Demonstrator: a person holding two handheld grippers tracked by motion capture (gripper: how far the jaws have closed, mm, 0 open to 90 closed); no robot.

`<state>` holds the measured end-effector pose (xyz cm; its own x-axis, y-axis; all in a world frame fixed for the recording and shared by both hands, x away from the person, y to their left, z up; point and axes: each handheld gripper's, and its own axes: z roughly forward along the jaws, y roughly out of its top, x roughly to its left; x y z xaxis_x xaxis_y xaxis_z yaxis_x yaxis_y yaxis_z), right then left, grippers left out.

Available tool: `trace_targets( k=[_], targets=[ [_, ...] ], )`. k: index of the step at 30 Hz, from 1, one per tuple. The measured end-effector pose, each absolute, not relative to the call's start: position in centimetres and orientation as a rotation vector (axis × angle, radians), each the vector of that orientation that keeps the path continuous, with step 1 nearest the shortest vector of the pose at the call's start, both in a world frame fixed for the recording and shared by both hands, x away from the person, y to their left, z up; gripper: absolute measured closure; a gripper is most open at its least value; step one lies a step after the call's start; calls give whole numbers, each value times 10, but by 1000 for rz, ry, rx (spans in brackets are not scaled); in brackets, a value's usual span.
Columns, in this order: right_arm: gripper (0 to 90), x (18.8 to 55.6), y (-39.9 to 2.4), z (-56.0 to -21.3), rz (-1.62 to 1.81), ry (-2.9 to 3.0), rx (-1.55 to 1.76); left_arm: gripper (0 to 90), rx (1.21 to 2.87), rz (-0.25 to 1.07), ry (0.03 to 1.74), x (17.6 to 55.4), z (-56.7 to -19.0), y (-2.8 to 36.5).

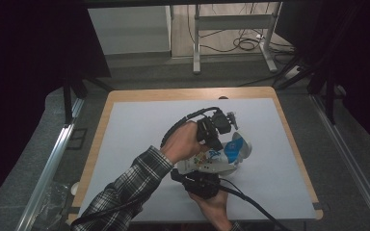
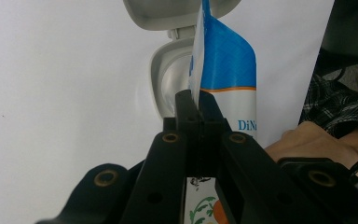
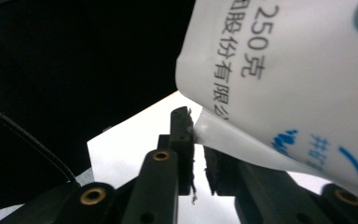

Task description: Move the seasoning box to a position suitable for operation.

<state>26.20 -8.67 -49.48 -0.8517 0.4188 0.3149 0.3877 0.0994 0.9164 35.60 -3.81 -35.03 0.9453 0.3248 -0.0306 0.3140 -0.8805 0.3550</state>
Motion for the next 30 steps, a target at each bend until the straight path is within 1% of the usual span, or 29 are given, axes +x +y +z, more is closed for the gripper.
trace_targets(
  k=[3, 5, 6, 7, 9, 10, 12, 16, 23, 30],
  targets=[
    [839, 262, -87, -495, 1911, 2315, 856, 900, 2740, 41, 461, 356, -350, -38],
    [860, 263, -86, -495, 1910, 2318, 857, 900, 2739, 39, 461, 356, -350, -38],
    [890, 263, -86, -496, 1908, 2316, 847, 900, 2737, 35, 461, 356, -350, -38],
    [892, 262, -86, -495, 1914, 2308, 843, 900, 2738, 31, 460, 356, -350, -38],
    [892, 261, -88, -491, 1931, 2286, 834, 900, 2768, 37, 461, 355, -352, -38],
    [892, 261, -89, -489, 1940, 2270, 843, 900, 2770, 46, 473, 356, -354, -36],
    [893, 264, -92, -485, 1942, 2255, 845, 900, 2748, 22, 493, 359, -356, -31],
    [892, 264, -93, -487, 1905, 2275, 846, 900, 2728, 32, 510, 360, -356, -24],
    [889, 262, -90, -491, 1895, 2292, 838, 900, 2697, 11, 519, 358, -354, -12],
    [844, 255, -92, -494, 1791, 2312, 758, 900, 2646, 19, 518, 348, -351, 2]
  ],
)
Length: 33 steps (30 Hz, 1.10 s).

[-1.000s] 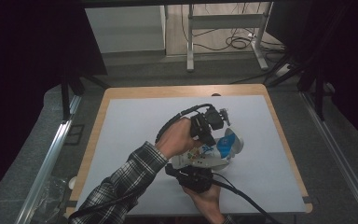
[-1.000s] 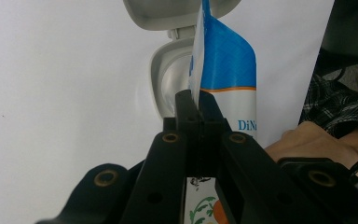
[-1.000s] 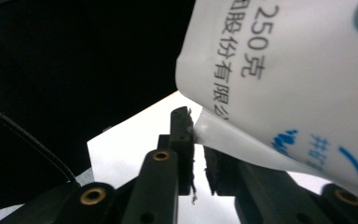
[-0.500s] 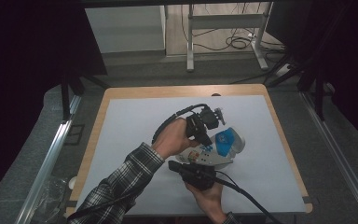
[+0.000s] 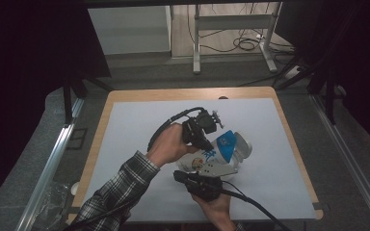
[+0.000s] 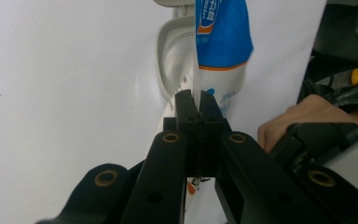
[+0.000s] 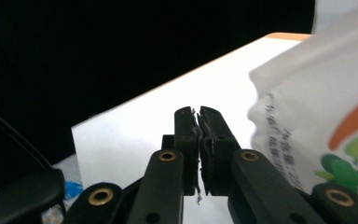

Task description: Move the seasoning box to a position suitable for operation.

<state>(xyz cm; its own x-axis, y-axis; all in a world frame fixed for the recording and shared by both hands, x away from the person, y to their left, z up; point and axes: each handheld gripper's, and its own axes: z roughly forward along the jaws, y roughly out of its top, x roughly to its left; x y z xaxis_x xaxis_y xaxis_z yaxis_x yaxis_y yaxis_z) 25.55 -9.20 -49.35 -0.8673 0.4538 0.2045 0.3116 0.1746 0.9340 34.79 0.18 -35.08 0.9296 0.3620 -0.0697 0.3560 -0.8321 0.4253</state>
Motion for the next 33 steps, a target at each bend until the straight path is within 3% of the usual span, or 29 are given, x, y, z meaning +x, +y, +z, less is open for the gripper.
trace_targets(
  k=[17, 33],
  targets=[
    [697, 245, -115, -505, 1580, 2360, 758, 900, 2532, 62, 548, 332, -341, 39],
    [491, 261, -111, -521, 1458, 2317, 825, 900, 2495, 75, 559, 329, -330, 41]
  ],
)
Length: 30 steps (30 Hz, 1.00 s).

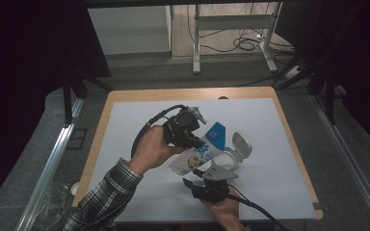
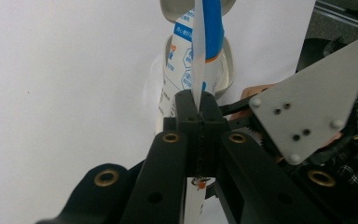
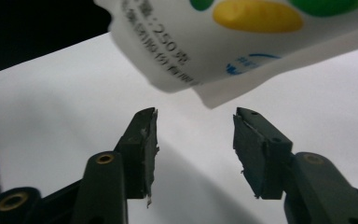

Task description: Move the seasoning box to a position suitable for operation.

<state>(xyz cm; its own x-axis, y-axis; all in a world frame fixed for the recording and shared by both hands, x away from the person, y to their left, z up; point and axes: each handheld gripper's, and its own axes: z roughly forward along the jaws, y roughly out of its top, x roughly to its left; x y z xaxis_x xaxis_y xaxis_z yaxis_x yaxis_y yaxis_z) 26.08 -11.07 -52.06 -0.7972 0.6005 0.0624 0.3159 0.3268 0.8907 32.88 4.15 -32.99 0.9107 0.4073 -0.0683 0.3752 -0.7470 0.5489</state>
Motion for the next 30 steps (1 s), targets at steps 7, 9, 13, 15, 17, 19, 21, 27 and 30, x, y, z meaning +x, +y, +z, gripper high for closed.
trace_targets(
  k=[7, 9, 13, 15, 17, 19, 21, 27, 30],
  targets=[
    [474, 268, -103, -520, 1495, 2241, 844, 900, 2501, 76, 558, 326, -321, 37],
    [471, 269, -101, -520, 1504, 2217, 842, 900, 2499, 80, 558, 325, -319, 37],
    [471, 271, -96, -521, 1505, 2188, 839, 900, 2500, 89, 550, 323, -313, 35],
    [471, 271, -93, -521, 1507, 2164, 820, 900, 2499, 85, 546, 322, -312, 34],
    [475, 271, -92, -521, 1516, 2141, 817, 900, 2500, 80, 546, 322, -312, 34],
    [476, 272, -91, -520, 1518, 2122, 809, 900, 2501, 77, 546, 322, -312, 33],
    [500, 271, -91, -519, 1520, 2113, 795, 900, 2502, 70, 547, 322, -313, 32],
    [586, 267, -89, -516, 1556, 2133, 792, 900, 2518, 74, 546, 326, -317, 27],
    [590, 266, -89, -516, 1568, 2159, 810, 900, 2524, 67, 553, 326, -319, 23]
  ],
)
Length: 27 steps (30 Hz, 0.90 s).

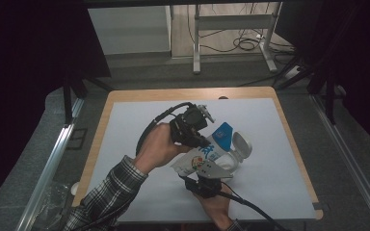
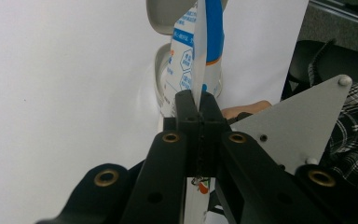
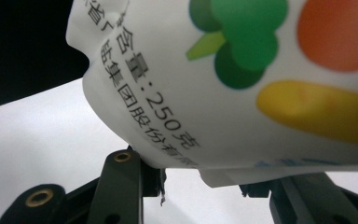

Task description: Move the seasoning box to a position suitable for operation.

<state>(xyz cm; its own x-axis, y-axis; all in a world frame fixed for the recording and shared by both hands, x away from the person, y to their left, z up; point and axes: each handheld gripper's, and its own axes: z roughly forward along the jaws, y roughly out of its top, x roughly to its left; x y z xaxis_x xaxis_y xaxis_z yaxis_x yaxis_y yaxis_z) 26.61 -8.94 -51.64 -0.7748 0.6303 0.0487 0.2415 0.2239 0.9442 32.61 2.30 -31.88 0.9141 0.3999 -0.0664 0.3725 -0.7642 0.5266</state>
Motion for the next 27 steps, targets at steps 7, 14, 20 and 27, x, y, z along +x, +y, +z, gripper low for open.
trace_targets(
  k=[7, 14, 20, 27],
  targets=[
    [590, 263, -89, -514, 1638, 2206, 836, 900, 2559, 58, 518, 326, -320, 11],
    [591, 261, -88, -514, 1693, 2231, 867, 900, 2580, 44, 512, 329, -324, 3],
    [593, 261, -87, -515, 1726, 2254, 894, 900, 2599, 36, 511, 331, -327, -3],
    [595, 260, -87, -514, 1774, 2265, 910, 900, 2624, 36, 501, 333, -329, -11]
  ],
)
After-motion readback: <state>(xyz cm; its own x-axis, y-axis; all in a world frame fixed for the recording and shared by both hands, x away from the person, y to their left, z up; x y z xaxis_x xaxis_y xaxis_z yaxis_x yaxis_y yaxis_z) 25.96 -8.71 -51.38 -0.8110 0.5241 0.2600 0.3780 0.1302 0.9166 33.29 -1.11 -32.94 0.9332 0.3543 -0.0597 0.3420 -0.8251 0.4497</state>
